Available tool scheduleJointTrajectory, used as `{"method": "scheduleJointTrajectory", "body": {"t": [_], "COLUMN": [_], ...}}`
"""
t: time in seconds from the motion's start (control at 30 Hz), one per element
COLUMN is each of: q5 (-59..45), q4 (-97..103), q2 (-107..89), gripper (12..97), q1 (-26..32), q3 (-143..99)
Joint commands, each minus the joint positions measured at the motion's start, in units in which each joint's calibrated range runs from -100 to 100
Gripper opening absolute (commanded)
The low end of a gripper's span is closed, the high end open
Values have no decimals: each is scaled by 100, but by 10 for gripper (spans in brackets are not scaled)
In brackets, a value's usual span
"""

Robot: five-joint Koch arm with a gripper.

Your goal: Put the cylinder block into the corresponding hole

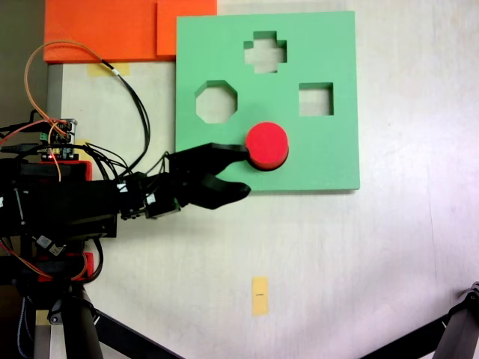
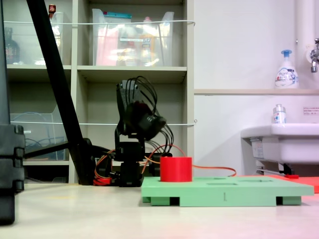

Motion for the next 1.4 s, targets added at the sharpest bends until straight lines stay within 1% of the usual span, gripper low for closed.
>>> {"method": "scheduleJointTrajectory", "body": {"t": [0.0,0.07,0.13,0.2,0.3,0.37,0.53,0.6,0.8,0.9,1.1,1.17,1.23,1.37], "q5": [-1314,-1924,-2149,-2418,-2672,-2764,-2657,-2628,-2628,-2623,-2545,-2545,-2545,-2545], "q4": [-895,-1868,-2513,-2667,-2676,-2753,-4429,-4689,-5257,-6181,-6210,-6230,-6230,-6210], "q2": [-374,-667,-737,-667,59,408,-248,-611,-2818,-2818,-2818,-2818,-2818,-2818], "gripper": [453,456,456,456,456,454,454,454,454,454,456,501,505,505], "q1": [-259,-405,-581,-640,-645,-557,-293,-225,-176,-205,-332,-488,-596,-596], "q3": [109,168,139,-181,-789,-1217,-1756,-1995,-2224,-2224,-2224,-2224,-2224,-2224]}}
